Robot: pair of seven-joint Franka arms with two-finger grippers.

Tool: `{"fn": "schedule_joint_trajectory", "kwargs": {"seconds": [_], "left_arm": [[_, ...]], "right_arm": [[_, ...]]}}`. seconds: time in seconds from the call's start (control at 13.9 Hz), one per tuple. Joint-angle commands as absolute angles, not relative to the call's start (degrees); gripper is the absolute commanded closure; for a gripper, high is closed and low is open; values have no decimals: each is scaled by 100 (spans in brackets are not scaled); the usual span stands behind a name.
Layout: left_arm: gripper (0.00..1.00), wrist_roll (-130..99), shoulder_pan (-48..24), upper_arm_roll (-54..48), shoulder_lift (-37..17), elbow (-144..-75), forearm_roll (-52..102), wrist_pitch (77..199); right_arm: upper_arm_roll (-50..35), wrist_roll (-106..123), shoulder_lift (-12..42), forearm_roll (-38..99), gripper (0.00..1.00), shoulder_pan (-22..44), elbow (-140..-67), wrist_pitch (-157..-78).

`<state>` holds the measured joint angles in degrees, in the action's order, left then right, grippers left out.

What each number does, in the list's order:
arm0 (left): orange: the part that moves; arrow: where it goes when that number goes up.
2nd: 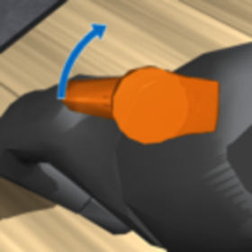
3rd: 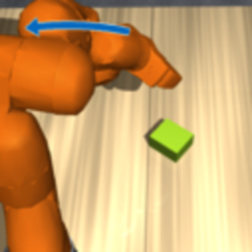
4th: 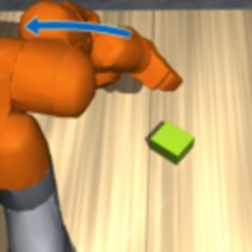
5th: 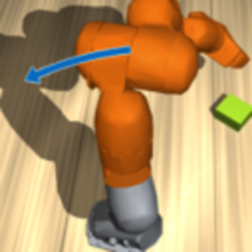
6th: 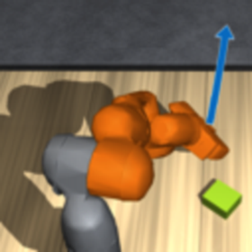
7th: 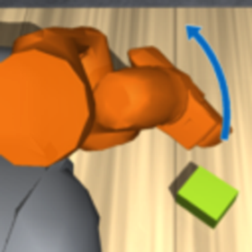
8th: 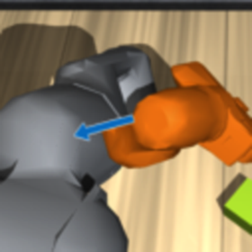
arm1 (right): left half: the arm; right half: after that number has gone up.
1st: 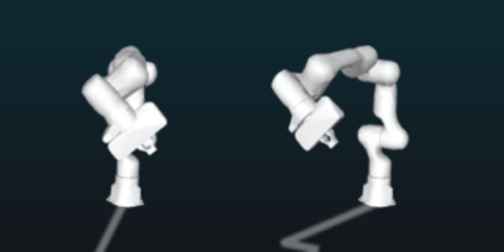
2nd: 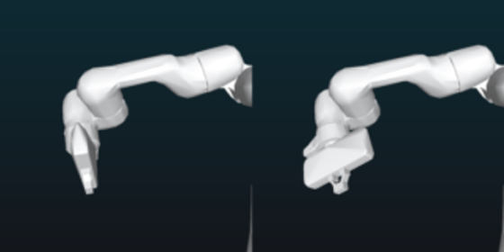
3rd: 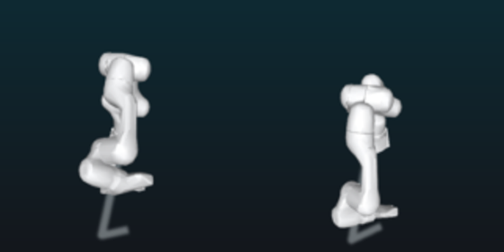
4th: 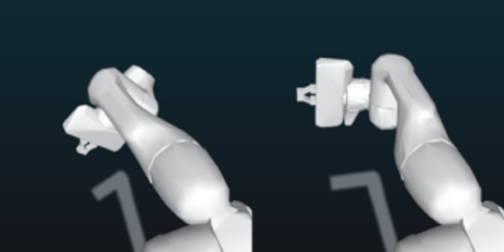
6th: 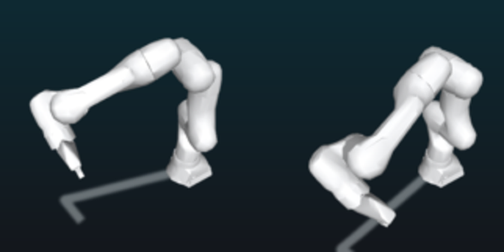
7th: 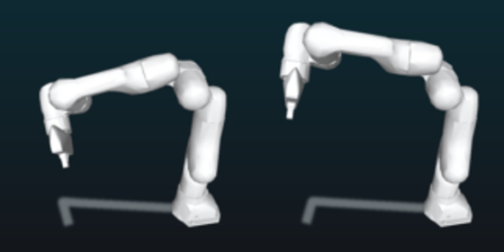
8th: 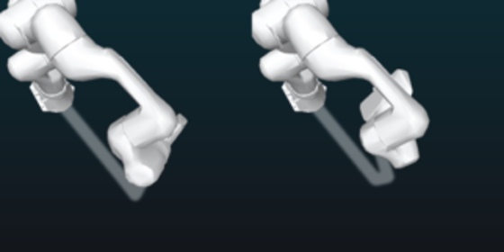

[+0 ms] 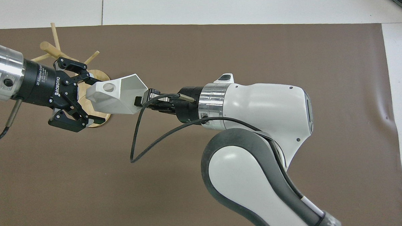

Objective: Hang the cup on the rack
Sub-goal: 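Close the left gripper on the cup held by the right gripper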

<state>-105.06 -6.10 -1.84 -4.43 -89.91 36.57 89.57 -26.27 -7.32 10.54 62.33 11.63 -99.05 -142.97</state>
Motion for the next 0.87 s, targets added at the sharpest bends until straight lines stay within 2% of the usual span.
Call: {"fn": "schedule_joint_trajectory", "kwargs": {"seconds": [0.0,0.36,0.43,0.58,0.65,0.72,0.79], "left_arm": [[0,-10670,-773,-141,-255,-9255,3753,9149],[0,-10696,-791,-132,-237,-9281,3753,9176],[14,-10696,-782,-132,-229,-9281,3744,9184],[65,-10696,-756,-132,-202,-9281,3744,9185],[83,-10688,-738,-132,-193,-9299,3744,9193],[99,-10688,-721,-123,-193,-9299,3744,9211],[100,-10705,-721,-123,-167,-9316,3744,9272]], "right_arm": [[-2689,-765,1046,6398,100,1116,-9932,-14405],[-2689,-765,1046,6398,100,1116,-9932,-14405],[-2689,-765,1046,6398,100,1116,-9932,-14405],[-2689,-765,1046,6398,100,1116,-9932,-14397],[-2689,-773,1046,6398,100,1116,-9932,-14388],[-2689,-800,1046,6398,100,1116,-9932,-14388],[-2689,-869,1046,6398,100,1116,-9932,-14388]]}}
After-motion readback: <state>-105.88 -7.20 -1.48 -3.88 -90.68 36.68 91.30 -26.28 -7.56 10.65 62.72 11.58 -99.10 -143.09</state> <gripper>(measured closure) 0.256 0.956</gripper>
